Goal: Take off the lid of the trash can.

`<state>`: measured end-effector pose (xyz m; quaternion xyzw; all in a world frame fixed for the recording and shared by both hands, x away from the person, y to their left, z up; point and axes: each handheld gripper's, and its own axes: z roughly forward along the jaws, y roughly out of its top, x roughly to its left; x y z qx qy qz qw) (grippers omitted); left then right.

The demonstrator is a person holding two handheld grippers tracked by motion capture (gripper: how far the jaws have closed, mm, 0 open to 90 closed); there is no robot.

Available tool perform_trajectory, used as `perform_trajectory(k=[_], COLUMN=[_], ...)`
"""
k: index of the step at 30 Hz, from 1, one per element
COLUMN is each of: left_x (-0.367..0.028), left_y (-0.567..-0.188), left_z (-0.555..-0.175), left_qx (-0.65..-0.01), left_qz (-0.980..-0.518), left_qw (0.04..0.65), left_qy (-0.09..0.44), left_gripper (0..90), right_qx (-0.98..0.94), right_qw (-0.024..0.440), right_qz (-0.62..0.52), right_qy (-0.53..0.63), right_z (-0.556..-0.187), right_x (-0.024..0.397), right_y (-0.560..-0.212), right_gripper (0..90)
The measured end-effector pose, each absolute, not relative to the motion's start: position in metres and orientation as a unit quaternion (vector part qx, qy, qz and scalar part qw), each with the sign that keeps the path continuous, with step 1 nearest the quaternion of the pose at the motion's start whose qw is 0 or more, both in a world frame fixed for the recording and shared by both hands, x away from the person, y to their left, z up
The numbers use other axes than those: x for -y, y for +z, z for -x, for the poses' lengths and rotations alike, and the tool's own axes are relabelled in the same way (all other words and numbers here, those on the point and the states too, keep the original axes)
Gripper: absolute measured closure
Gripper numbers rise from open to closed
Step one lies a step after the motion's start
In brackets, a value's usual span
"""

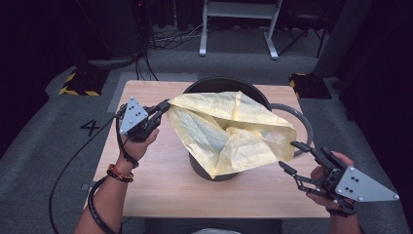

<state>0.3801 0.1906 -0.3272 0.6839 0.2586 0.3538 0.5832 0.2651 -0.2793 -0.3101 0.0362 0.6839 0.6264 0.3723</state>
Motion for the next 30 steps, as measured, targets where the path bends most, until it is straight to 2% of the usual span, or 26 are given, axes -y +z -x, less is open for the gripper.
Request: perform_trajectory(k=[2, 9, 13, 14, 16, 21, 23, 30], left_x=[-0.191, -0.190, -0.191, -0.191, -0.190, -0.188, -0.188, -0.185], left_y=[-0.327, -0.327, -0.326, -0.326, -0.325, -0.325, -0.326, -0.333], left_z=[-0.380, -0.382, -0.384, -0.385, -0.387, -0.392, -0.396, -0.414], left_qx=[-0.259, -0.260, -0.260, -0.261, -0.262, -0.262, -0.265, -0.279], left_qz=[-0.684, -0.683, -0.684, -0.682, -0.682, -0.690, -0.693, -0.703], left_qw=[0.584, 0.584, 0.583, 0.584, 0.585, 0.575, 0.572, 0.561], left_qy=[0.352, 0.354, 0.354, 0.354, 0.352, 0.353, 0.348, 0.336], left_gripper=[90.0, 89.8, 89.1, 89.0, 88.7, 88.0, 88.2, 88.7], right_qx=[-0.675, -0.668, -0.687, -0.693, -0.706, -0.730, -0.729, -0.733], right_qw=[0.357, 0.394, 0.421, 0.416, 0.413, 0.369, 0.363, 0.331], right_qz=[-0.029, -0.072, -0.121, -0.127, -0.156, -0.176, -0.194, -0.250], right_qy=[0.645, 0.627, 0.580, 0.576, 0.554, 0.548, 0.547, 0.539], right_z=[-0.264, -0.273, -0.290, -0.296, -0.309, -0.341, -0.349, -0.376], right_x=[0.285, 0.290, 0.283, 0.281, 0.276, 0.272, 0.271, 0.272], right_y=[-0.307, -0.302, -0.301, -0.300, -0.300, -0.304, -0.305, -0.317], right_gripper=[44.1, 43.9, 39.0, 39.2, 43.3, 80.7, 87.9, 90.0])
